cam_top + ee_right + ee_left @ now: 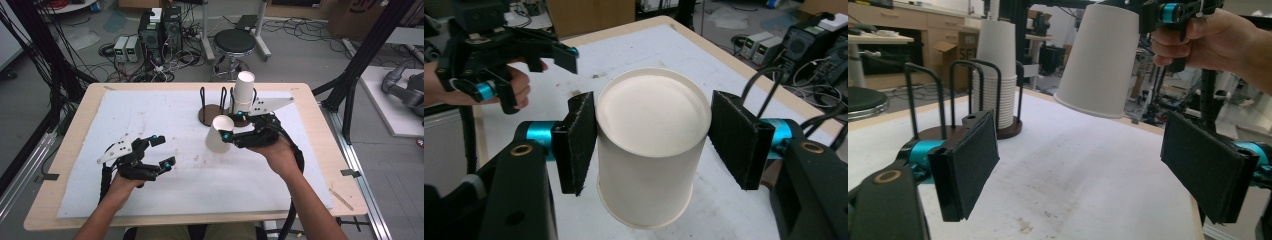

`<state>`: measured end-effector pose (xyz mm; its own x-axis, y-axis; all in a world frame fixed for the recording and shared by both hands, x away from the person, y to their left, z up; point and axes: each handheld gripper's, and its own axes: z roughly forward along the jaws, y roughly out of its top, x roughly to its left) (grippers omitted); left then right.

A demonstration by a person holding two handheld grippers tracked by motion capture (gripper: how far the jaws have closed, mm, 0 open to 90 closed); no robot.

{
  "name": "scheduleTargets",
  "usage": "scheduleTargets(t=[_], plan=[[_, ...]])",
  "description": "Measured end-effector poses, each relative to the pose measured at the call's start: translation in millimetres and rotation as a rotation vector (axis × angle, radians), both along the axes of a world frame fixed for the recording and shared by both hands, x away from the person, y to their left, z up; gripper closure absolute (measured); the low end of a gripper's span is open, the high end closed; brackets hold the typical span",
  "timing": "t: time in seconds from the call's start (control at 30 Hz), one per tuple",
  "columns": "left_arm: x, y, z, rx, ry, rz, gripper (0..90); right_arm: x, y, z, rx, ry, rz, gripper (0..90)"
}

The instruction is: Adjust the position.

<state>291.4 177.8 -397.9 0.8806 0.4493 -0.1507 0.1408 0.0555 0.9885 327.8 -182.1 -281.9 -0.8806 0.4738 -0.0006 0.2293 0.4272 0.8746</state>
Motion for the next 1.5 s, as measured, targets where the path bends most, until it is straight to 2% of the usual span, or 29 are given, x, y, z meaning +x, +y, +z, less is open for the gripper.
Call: scheduleTargets(t=[0.1,0.27,0.4,0.6,0.73,0.87,0.9,1.17,1.4,1.5], plan=[[2.3,-8.6,3.2,0.004,-0.011,-0.023,15.3,-2.4,3.3,-0.2,0.001,-0.006,0.016,37.8],[9.4,-27.3,11.3,0.051,-0.043,-0.065,15.3,-5.3,9.3,-1.6,0.012,0.003,0.04,37.8],[17.0,-44.1,16.2,0.051,-0.061,-0.085,15.2,-6.4,14.1,-2.1,0.015,0.01,0.059,37.8],[22.2,-64.3,17.2,0.074,-0.081,-0.099,15.2,-8.1,18.3,-2.9,0.022,0.018,0.077,37.8],[24.3,-73.5,13.4,0.081,-0.076,-0.103,15.2,-9.5,19.6,-3.3,0.026,0.022,0.083,37.8],[25.1,-78.2,11.6,0.083,-0.076,-0.112,15.2,-9.7,20.3,-3.3,0.034,0.025,0.091,37.8],[25.5,-78.7,11.2,0.076,-0.071,-0.13,15.2,-10.2,21.1,-3.4,0.038,0.032,0.095,37.8],[28.2,-83.1,7.6,0.08,-0.039,-0.144,15.2,-9.8,25.0,-4.8,0.056,0.045,0.117,37.8],[27.9,-80.6,8.7,0.101,-0.054,-0.148,25.0,-9.1,25.1,-5.9,0.062,0.052,0.117,37.8],[25.5,-79.9,10.1,0.133,-0.06,-0.141,28.1,-9.6,23.9,-7.8,0.066,0.059,0.114,37.7]])
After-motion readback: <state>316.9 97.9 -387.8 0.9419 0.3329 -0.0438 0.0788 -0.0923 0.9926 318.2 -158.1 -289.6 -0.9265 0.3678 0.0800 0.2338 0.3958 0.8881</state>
